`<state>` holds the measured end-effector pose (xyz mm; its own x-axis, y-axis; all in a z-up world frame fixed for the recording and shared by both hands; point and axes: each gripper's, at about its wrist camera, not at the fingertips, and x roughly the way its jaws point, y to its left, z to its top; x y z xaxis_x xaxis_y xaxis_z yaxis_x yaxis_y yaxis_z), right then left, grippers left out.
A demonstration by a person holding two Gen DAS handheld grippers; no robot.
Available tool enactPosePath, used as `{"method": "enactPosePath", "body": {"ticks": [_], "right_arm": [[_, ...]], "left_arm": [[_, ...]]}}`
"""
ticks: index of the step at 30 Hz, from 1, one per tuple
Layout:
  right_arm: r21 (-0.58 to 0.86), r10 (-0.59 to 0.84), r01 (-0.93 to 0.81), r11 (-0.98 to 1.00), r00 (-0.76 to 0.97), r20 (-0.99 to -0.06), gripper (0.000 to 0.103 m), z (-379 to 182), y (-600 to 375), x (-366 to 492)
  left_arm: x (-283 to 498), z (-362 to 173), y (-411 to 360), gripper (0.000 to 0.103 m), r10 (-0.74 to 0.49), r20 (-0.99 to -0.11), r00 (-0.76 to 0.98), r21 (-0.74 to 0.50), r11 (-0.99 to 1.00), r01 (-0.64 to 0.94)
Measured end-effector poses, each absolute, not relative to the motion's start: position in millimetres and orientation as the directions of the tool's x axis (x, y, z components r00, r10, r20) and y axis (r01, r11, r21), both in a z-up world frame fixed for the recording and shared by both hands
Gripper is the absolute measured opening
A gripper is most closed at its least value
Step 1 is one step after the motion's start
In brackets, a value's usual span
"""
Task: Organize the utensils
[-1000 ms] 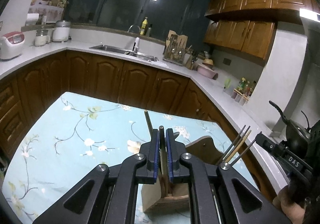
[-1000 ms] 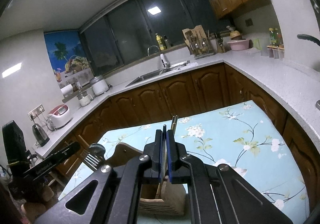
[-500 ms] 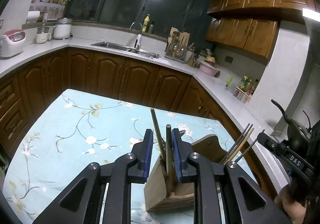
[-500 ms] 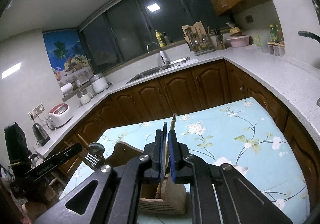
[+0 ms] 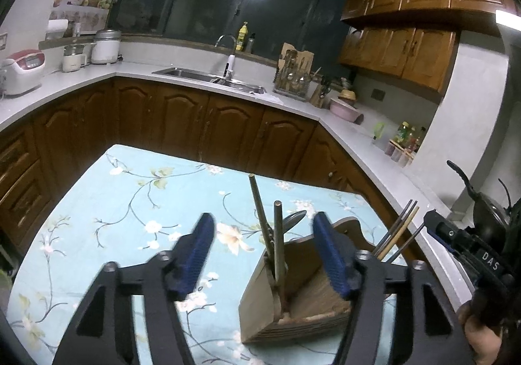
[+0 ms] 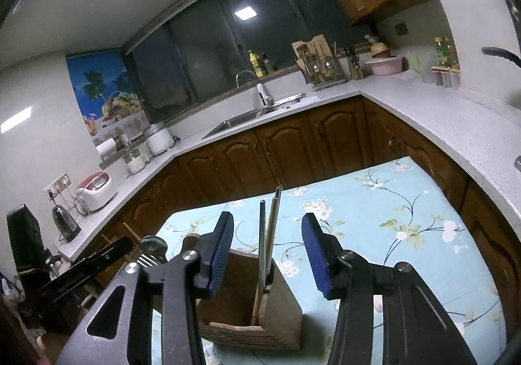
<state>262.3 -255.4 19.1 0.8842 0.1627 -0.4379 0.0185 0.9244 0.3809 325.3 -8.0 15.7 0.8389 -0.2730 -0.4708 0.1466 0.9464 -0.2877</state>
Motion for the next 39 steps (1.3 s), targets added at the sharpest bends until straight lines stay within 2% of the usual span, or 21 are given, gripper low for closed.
{"method": "enactPosePath", "body": {"ticks": [4,7,12,16,21,30,34,39], "right_arm": [[0.389,0.164,0.021,0.921,0.885,-0.436,0.047,20,-257,260],[0.393,0.163,0.023,0.919,0.887,-0.432,0.053,20,-258,258],[0.401,0.171,0.020,0.916,0.884,-0.435,0.054,19,-258,257],[0.401,0.178,0.012,0.916,0.885,-0.431,0.066,20,-257,255],[0.404,0.178,0.008,0.915,0.890,-0.420,0.072,20,-255,247],[0.424,0.210,-0.021,0.906,0.890,-0.405,0.081,20,-250,214],[0.427,0.227,-0.045,0.903,0.895,-0.384,0.087,19,-242,188],[0.400,0.238,-0.078,0.913,0.899,-0.368,0.090,19,-227,155]], "left_arm": [[320,17,-7,0.077,-0.269,-0.477,0.837,-0.289,0.947,0.139],[320,19,-5,0.079,-0.270,-0.480,0.835,-0.293,0.946,0.137],[315,22,-7,0.080,-0.265,-0.486,0.833,-0.279,0.950,0.139],[309,26,-7,0.085,-0.253,-0.483,0.838,-0.266,0.955,0.135],[299,26,-3,0.094,-0.233,-0.493,0.838,-0.253,0.960,0.118],[244,31,11,0.102,-0.208,-0.518,0.830,-0.222,0.969,0.104],[204,32,18,0.102,-0.197,-0.525,0.828,-0.208,0.973,0.099],[165,35,31,0.102,-0.185,-0.526,0.830,-0.185,0.978,0.101]]}}
